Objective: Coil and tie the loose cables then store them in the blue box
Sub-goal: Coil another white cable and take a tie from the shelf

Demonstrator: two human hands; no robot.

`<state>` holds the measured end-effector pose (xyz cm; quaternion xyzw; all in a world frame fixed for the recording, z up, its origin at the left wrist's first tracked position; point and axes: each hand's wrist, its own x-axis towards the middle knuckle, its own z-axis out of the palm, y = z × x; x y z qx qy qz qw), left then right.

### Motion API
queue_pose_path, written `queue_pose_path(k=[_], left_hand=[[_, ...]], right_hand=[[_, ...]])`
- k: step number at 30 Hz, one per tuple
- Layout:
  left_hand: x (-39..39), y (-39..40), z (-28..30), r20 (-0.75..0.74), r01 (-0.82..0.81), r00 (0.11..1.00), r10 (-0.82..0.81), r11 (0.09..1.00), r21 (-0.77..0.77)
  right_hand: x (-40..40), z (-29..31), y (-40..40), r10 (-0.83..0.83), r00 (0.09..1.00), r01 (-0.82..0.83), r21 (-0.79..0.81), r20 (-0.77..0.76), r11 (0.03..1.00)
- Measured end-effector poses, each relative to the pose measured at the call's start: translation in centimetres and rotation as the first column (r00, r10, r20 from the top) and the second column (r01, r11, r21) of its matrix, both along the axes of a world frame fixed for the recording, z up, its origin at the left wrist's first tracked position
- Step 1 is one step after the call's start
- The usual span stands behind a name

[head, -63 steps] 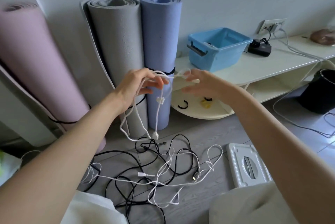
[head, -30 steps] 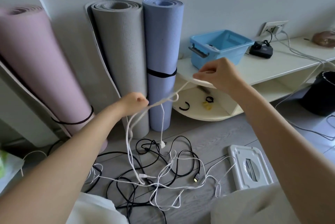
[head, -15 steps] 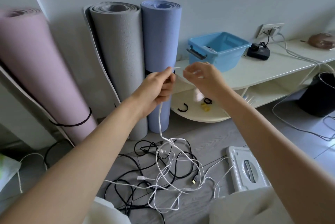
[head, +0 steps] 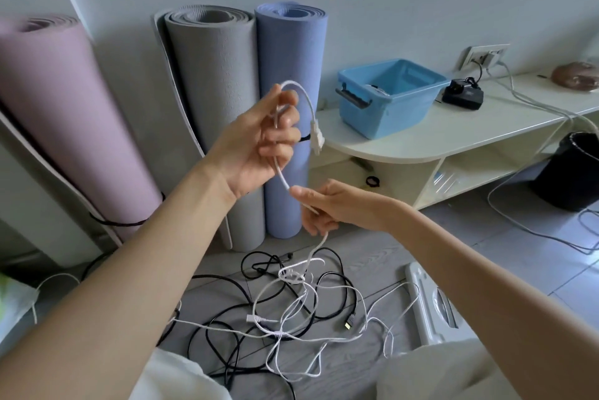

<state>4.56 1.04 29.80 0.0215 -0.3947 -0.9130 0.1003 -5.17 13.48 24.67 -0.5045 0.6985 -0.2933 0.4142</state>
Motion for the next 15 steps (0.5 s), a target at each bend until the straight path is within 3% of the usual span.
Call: queue_pose_path(k=[2,5,8,11,15], left_hand=[[0.6,0.7,-0.3,0.124,0.165,0.981,-0.149,0.977,-0.134],[1.5,1.7,-1.6,0.414,0.423,0.871,-0.264,0.832,-0.360],[2.1,1.0,-3.3,0.637,0.621,0.703,-0.316,0.708,-0.335],[2.5,-0.1,-4.9,0.750,0.634,0.606,-0.266,0.730,-0.254],[2.4,-0.5,-6.2,0.795,0.484,0.598,-0.101,0.836,-0.258]], right_hand=[[-1.3,-0.7,0.0,-0.050,0.982,0.060,0.048,-0.183,0.997],[-3.7,-0.3,0.3,-0.137,0.935,0.157,0.037,-0.327,0.987],[-5.7,1.1,1.2,-0.235,0.914,0.249,-0.001,-0.331,0.969],[-7.5,1.9,2.3,-0.362,0.876,0.368,-0.043,-0.320,0.929],[-7.9,2.4,2.3,-0.579,0.784,0.550,-0.180,-0.226,0.815]])
